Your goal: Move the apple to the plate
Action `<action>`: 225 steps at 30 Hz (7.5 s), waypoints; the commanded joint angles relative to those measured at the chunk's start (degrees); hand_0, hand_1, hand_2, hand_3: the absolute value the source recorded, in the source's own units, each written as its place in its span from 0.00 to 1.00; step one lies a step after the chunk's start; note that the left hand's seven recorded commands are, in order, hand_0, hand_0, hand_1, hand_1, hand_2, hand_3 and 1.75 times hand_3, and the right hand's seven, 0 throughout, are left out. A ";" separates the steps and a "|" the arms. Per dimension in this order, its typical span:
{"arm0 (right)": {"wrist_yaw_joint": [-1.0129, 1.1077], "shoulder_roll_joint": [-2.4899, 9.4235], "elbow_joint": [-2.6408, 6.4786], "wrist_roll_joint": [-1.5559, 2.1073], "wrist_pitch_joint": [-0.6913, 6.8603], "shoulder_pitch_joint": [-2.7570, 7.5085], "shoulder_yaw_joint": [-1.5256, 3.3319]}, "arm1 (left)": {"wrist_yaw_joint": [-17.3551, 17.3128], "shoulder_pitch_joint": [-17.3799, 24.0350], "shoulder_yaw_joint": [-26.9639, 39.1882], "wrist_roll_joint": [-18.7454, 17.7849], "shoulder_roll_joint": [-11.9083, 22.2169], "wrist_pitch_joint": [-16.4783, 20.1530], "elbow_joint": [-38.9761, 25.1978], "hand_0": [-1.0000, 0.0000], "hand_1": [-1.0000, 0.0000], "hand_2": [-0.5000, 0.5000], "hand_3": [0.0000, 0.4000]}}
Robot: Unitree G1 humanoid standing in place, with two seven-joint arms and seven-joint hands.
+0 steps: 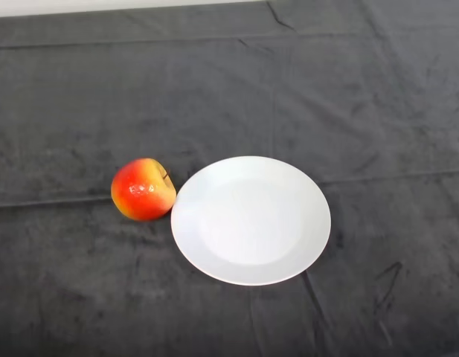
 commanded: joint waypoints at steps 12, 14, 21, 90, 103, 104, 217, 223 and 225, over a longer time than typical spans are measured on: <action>0.72 -0.99 -1.65 0.20 -0.16 -2.39 0.63 | -0.05 0.11 0.04 2.38 -0.27 0.33 -0.02 1.00 1.00 0.50 0.00; 0.72 -0.99 -1.65 0.20 -0.16 -2.39 0.63 | -0.20 0.01 0.00 2.45 -0.28 0.49 0.02 1.00 1.00 0.50 0.00; 0.72 -0.99 -1.65 0.20 -0.16 -2.39 0.63 | -1.78 -0.43 -0.20 2.59 -0.19 1.52 0.23 1.00 1.00 0.50 0.00; 0.73 -1.00 -1.76 0.23 -0.21 -2.41 0.55 | -18.20 10.70 -17.54 9.28 -10.59 13.10 -40.92 1.00 1.00 0.50 0.00; 0.73 -1.00 -1.80 0.23 -0.23 -2.43 0.53 | -20.90 13.40 -22.19 8.44 -10.78 17.46 -47.77 1.00 1.00 0.50 0.00; 0.73 -1.00 -1.80 0.23 -0.23 -2.43 0.53 | -21.05 13.46 -22.49 8.37 -10.77 17.62 -47.93 1.00 1.00 0.50 0.00; 0.75 -1.01 -1.85 0.23 -0.25 -2.45 0.54 | -15.40 16.17 -43.94 15.04 -8.12 14.74 -65.56 1.00 1.00 0.50 0.00; 0.75 -1.01 -1.84 0.23 -0.25 -2.45 0.54 | -13.73 15.82 -40.35 14.23 -7.04 13.19 -65.49 1.00 1.00 0.50 0.00; 0.75 -1.01 -1.84 0.23 -0.25 -2.45 0.54 | -13.16 15.71 -38.80 13.74 -6.58 12.54 -65.30 1.00 1.00 0.50 0.00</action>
